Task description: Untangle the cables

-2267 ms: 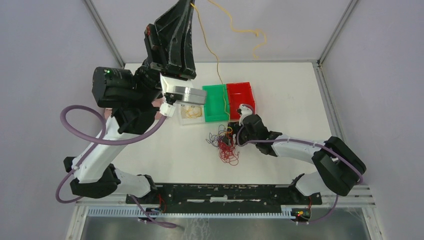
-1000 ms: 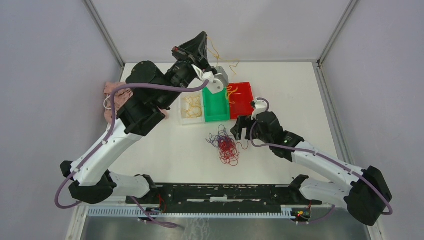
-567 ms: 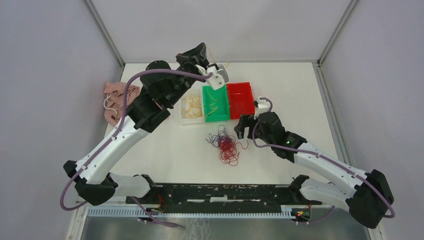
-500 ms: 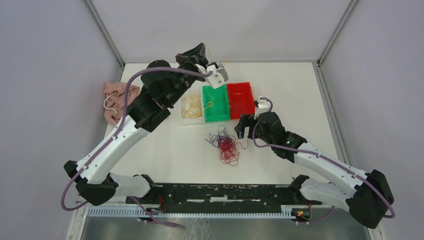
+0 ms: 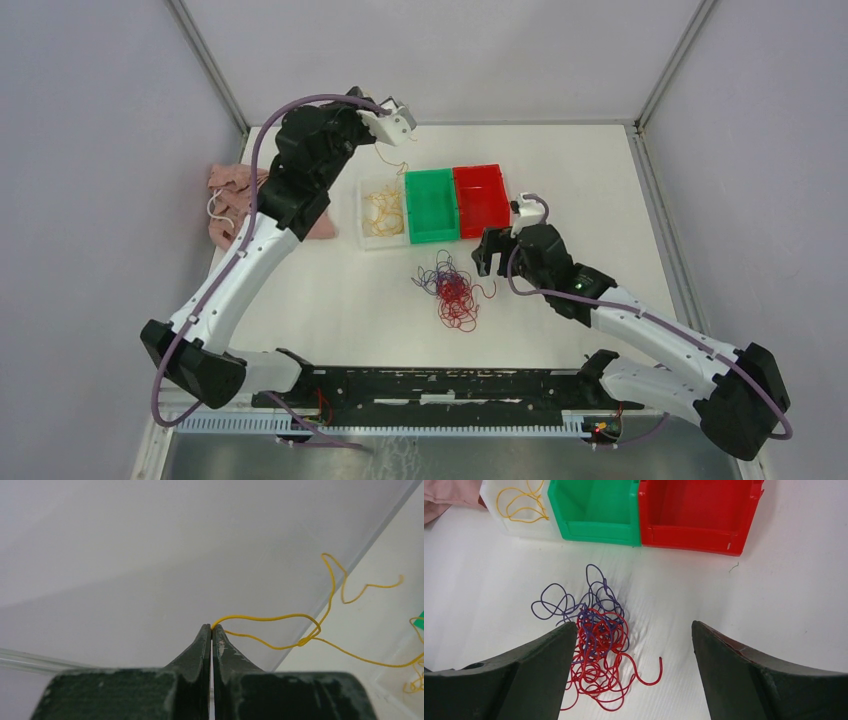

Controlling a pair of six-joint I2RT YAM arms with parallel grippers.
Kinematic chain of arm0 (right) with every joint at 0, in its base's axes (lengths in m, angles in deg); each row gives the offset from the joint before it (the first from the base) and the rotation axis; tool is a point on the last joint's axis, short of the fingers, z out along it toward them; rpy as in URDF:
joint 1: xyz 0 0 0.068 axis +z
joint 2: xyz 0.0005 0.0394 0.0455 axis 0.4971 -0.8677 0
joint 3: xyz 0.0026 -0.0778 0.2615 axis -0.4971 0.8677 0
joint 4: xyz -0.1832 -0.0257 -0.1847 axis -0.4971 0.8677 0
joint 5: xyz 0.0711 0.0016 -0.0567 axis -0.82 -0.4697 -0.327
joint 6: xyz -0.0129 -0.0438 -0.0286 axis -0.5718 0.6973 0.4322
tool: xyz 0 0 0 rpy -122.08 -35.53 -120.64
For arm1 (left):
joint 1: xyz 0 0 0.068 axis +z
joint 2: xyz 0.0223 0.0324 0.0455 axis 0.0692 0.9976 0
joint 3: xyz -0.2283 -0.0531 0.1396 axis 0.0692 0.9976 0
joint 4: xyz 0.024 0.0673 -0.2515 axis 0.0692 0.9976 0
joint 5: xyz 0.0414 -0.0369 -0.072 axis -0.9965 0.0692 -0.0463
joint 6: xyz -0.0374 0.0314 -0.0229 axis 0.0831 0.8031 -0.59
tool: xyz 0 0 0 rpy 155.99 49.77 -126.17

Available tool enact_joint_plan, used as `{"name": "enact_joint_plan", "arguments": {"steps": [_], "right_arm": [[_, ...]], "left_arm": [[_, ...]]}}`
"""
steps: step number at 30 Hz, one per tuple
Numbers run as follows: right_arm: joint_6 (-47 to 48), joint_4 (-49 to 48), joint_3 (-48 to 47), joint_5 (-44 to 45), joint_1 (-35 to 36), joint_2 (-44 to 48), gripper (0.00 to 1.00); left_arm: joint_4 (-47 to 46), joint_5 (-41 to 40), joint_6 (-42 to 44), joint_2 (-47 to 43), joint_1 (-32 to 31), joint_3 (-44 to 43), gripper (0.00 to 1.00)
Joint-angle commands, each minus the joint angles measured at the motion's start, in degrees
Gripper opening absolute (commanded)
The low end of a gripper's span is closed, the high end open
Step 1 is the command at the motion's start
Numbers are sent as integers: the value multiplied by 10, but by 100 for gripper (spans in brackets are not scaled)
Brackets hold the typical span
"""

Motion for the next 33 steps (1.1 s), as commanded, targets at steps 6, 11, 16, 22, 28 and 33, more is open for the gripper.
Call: {"name": "enact_joint_plan", "arguments": {"steps": [6, 11, 16, 22, 28, 33], "right_arm": [[11, -4, -8, 18, -2, 18, 91], [12, -4, -10, 18, -2, 12, 91], [11, -4, -8, 20, -2, 9, 91], [12, 2, -5, 23, -2, 17, 91], [9, 2, -4, 21, -2, 12, 91], [6, -2, -4, 18, -2, 5, 91]], "left_arm": [[-57, 30, -15, 34, 16, 28, 3], [-28, 32, -20, 40, 17, 54, 3], [25, 24, -21, 41, 17, 115, 3], [12, -4, 7, 54, 39, 147, 3], [-6, 10, 14, 49, 91, 132, 3], [-9, 32, 1, 39, 129, 109, 3]]}}
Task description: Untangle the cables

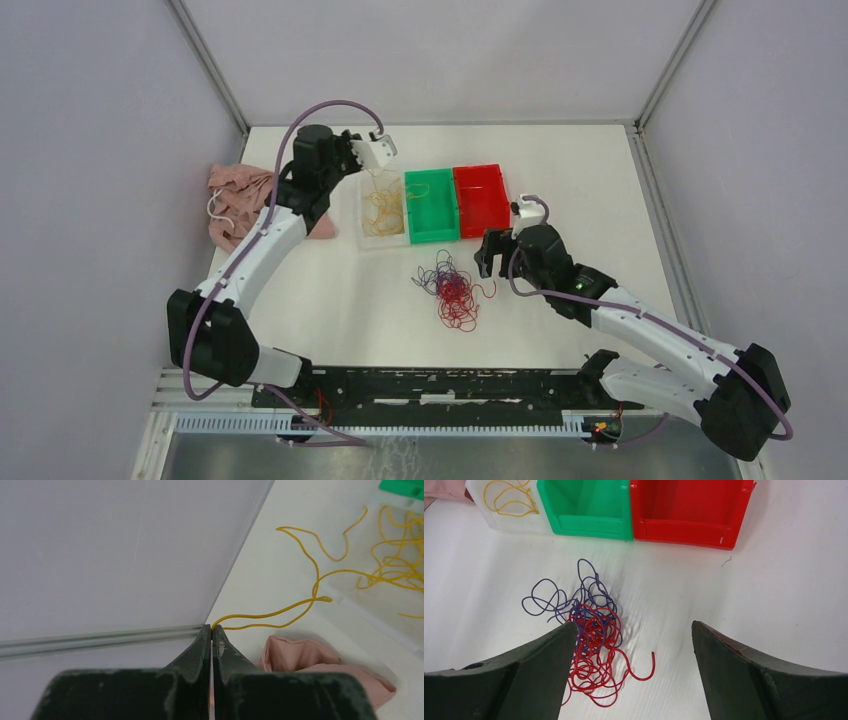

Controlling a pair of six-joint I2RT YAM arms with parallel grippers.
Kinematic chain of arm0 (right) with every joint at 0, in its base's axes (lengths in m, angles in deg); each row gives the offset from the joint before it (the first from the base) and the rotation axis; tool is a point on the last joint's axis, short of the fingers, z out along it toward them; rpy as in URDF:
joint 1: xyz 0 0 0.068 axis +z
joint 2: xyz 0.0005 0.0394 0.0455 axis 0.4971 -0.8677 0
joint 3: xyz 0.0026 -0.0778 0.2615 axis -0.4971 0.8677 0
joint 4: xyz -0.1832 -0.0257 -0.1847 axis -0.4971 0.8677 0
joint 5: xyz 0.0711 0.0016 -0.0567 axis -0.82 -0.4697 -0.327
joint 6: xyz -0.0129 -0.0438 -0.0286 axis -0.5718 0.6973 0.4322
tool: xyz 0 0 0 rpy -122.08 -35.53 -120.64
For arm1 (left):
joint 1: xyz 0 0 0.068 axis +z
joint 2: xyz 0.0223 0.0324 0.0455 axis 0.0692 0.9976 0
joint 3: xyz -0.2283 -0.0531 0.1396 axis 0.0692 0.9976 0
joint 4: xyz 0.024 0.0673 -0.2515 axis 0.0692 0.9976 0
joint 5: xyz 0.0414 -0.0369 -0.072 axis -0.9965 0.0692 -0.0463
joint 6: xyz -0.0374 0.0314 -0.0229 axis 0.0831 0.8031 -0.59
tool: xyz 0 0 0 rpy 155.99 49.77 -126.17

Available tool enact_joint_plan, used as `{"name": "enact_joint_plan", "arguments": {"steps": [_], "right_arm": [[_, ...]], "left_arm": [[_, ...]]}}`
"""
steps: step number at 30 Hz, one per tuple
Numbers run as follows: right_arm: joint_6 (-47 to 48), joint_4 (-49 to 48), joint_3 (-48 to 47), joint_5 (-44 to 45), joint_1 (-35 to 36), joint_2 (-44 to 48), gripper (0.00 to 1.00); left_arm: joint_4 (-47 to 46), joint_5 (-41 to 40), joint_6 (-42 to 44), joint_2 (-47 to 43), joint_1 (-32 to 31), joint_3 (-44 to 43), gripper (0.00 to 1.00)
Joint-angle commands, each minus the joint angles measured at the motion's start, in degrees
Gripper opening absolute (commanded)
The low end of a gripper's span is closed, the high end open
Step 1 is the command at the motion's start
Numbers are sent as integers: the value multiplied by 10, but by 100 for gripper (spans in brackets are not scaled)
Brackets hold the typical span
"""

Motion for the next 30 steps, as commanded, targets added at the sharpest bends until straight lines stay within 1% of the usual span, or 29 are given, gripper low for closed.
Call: {"name": "enact_joint_plan", "arguments": {"steps": [1, 8, 15, 20, 25, 30], "right_arm": [[0, -19, -5, 7, -1, -2, 91], [-4, -14, -7, 5, -2, -1, 91], [-2, -12, -8, 5, -1, -1, 91], [-6, -13, -8, 4, -1, -3, 91], [-6, -11, -6, 9, -2, 1, 91], [-4, -8, -6, 14, -3, 3, 91]], "left_arm": [[-33, 22, -2, -25, 26, -40, 3], [-32, 31, 43, -46, 29, -6, 3], [-28, 35, 86, -55, 50, 2, 3], [-29, 56, 96, -61, 51, 14, 3], [-24, 90, 106, -62, 37, 30, 3], [-21, 100, 104, -51, 0, 35, 3]]}}
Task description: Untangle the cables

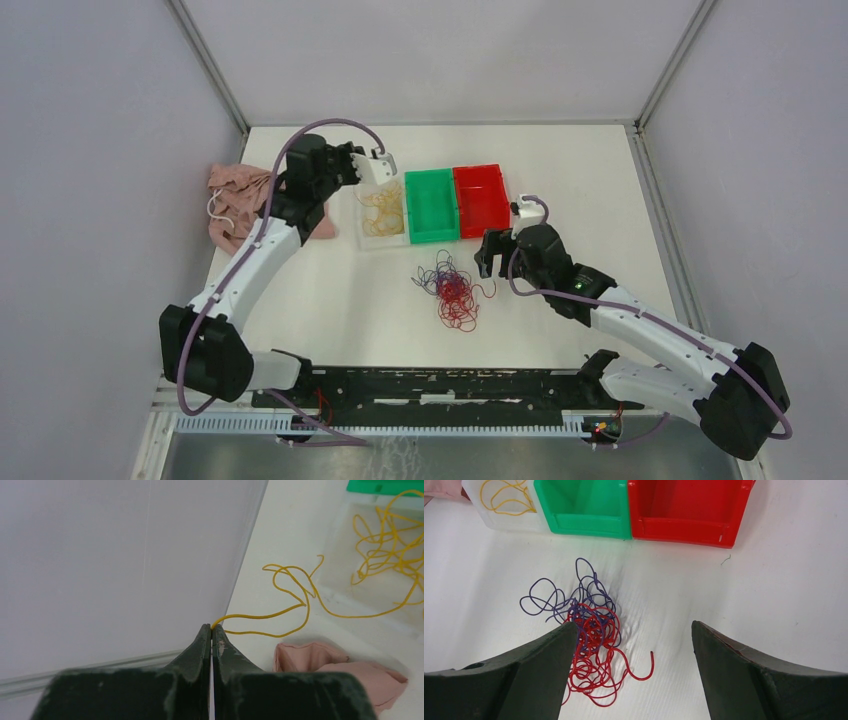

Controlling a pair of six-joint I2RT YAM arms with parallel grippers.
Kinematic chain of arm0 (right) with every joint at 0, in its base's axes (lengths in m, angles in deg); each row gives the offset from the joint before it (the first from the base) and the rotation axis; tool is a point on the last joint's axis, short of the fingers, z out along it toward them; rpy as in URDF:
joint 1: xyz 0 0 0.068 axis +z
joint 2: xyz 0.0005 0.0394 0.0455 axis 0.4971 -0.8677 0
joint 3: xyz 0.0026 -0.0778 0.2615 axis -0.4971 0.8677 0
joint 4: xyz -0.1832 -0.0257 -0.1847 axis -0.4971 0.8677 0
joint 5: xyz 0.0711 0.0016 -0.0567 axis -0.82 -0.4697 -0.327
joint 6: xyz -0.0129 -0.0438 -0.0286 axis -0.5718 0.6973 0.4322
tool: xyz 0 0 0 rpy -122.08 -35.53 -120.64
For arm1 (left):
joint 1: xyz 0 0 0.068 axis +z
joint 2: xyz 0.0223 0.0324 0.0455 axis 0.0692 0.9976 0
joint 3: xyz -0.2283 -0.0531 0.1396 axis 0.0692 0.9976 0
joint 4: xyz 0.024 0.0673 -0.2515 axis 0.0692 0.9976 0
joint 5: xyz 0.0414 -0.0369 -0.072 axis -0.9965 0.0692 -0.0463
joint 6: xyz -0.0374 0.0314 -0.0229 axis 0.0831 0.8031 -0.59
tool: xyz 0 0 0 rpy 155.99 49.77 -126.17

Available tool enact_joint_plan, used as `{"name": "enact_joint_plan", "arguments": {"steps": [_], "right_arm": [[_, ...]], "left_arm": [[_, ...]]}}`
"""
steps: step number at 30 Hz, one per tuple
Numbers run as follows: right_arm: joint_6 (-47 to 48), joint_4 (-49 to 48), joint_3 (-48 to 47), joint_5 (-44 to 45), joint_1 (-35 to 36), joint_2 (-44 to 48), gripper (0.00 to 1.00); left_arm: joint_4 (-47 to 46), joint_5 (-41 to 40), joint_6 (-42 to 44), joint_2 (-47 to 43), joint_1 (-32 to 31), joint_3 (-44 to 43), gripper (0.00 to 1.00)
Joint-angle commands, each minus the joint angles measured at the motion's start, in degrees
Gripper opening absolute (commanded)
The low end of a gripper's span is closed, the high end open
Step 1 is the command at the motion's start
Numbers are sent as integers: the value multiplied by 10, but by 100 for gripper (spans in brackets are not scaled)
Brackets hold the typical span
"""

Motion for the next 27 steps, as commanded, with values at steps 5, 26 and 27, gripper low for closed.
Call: {"name": "enact_joint_plan", "arguments": {"steps": [5, 26, 27], "right_arm": [[-1, -4, -4, 18, -5, 14, 91], [-4, -2, 0, 10, -24, 17, 91], [-3, 0, -3, 8, -25, 15, 91]], "left_arm": [[-13, 32, 7, 13, -76, -5, 3], [-6, -23, -59, 112, -73, 37, 3], [9, -31, -85, 132, -73, 16, 3]]}}
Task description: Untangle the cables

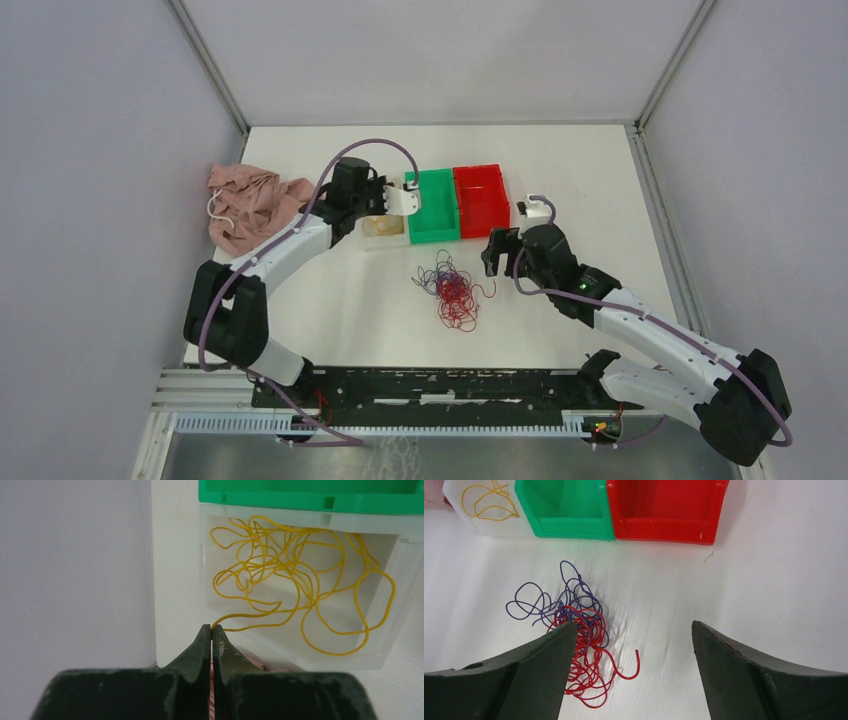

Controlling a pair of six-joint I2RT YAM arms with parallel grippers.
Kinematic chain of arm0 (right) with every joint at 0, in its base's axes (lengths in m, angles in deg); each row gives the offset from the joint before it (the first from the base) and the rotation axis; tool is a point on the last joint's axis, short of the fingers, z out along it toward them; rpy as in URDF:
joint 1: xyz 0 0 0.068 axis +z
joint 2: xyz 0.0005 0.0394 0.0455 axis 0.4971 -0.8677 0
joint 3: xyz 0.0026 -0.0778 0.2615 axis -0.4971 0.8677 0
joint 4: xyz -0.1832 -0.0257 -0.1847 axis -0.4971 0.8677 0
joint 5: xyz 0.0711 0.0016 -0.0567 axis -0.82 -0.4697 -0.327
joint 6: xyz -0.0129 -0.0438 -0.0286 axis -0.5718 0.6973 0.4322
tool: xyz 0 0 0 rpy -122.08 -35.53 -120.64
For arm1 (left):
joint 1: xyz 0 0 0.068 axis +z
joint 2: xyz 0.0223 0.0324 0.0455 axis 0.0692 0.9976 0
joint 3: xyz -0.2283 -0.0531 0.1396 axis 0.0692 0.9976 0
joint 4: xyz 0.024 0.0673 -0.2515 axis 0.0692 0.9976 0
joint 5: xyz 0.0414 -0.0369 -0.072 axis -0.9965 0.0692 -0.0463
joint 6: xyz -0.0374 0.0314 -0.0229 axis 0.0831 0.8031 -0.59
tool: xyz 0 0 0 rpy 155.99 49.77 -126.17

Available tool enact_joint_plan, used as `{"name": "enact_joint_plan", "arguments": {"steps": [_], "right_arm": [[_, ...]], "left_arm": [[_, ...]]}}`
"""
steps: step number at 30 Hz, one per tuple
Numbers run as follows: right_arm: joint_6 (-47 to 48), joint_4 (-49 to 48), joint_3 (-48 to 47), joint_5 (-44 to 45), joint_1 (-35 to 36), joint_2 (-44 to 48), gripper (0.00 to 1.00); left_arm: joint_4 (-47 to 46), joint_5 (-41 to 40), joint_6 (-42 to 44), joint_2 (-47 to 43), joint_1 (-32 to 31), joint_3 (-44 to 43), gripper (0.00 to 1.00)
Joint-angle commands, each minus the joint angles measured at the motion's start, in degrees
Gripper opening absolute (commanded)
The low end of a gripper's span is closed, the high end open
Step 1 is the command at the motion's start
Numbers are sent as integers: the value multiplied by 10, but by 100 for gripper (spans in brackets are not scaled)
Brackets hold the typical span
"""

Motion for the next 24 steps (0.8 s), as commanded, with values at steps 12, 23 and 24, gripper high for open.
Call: {"name": "enact_joint_plan", "arguments": {"steps": [12, 23, 24], "right_arm": [[-27, -17, -28, -16, -17, -24, 91], [-31, -14, -30, -29, -33, -7, 91], [-31, -15, -31, -30, -34, -7, 91]], "left_arm": [[-47, -27, -144, 156, 4, -77, 3], [-130, -45, -134, 223, 5, -42, 3], [-125, -43, -138, 220, 7, -45, 3]]}}
